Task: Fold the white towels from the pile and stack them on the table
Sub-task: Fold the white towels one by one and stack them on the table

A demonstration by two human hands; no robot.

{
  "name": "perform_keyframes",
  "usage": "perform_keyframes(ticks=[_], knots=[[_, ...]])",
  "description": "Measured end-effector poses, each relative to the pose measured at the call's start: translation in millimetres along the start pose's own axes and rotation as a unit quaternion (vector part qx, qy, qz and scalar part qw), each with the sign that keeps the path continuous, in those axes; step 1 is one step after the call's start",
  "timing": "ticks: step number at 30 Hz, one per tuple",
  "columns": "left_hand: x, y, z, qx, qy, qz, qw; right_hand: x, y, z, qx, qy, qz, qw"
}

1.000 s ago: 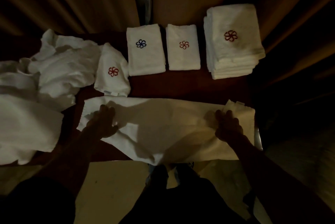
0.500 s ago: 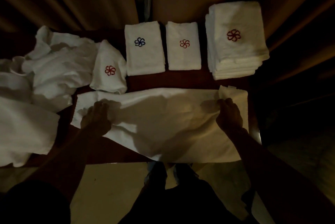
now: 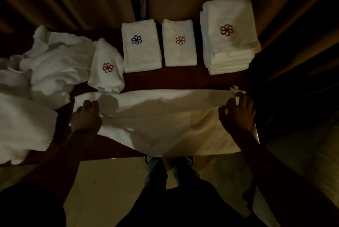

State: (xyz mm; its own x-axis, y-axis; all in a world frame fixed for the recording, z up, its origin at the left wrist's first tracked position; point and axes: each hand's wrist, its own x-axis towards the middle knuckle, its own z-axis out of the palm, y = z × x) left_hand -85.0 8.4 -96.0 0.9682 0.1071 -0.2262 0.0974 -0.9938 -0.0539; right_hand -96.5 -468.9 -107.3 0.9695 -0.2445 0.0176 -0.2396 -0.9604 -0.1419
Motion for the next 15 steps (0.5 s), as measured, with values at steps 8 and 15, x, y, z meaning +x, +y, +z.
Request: perform_keyframes(ticks=[8, 15], knots=[[-16.5, -1.0, 15.4, 0.002, -0.061, -0.059, 0.996, -31.7, 20.8, 7.3, -0.072, -0.168, 0.001, 0.983], [-20.4, -0.3, 29.8, -0.065, -0.044, -0.098, 0.992, -21.1, 17.0, 12.5, 0.029, -0.202, 0.205, 0.957]])
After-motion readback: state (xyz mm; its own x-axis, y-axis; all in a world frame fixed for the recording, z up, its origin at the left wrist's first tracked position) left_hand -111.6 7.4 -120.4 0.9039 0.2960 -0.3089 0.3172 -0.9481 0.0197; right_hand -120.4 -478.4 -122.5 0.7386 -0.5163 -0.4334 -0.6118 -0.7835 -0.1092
